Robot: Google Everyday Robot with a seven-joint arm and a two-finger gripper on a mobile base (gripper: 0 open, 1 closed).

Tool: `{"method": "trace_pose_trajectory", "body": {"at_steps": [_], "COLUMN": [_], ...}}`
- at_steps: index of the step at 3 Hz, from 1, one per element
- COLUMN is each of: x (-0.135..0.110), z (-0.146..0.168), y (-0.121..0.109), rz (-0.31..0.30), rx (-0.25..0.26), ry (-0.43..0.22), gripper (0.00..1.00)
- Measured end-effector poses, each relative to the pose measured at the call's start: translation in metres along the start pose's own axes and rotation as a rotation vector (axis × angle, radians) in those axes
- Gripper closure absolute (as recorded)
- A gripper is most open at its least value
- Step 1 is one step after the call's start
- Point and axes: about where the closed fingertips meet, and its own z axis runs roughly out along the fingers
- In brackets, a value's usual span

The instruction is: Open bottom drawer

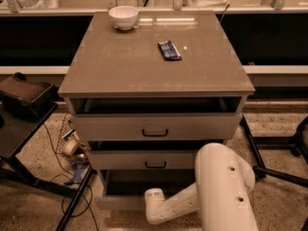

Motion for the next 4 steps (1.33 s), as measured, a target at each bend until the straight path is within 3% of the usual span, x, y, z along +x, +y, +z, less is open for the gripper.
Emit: {"method": "trace_pose_trajectory", "body": {"at_steps": [1,2,4], "x": [0.000,0.017,0.017], "z": [0.001,0.000,-0.001], "y": [0.000,0.020,0.021], "rz": [0.000,0.036,0.036], "rx": [0.000,0.013,0.013], "ry": [0.000,-0.021,-0.021], "gripper": [1.00,1.00,1.00]}}
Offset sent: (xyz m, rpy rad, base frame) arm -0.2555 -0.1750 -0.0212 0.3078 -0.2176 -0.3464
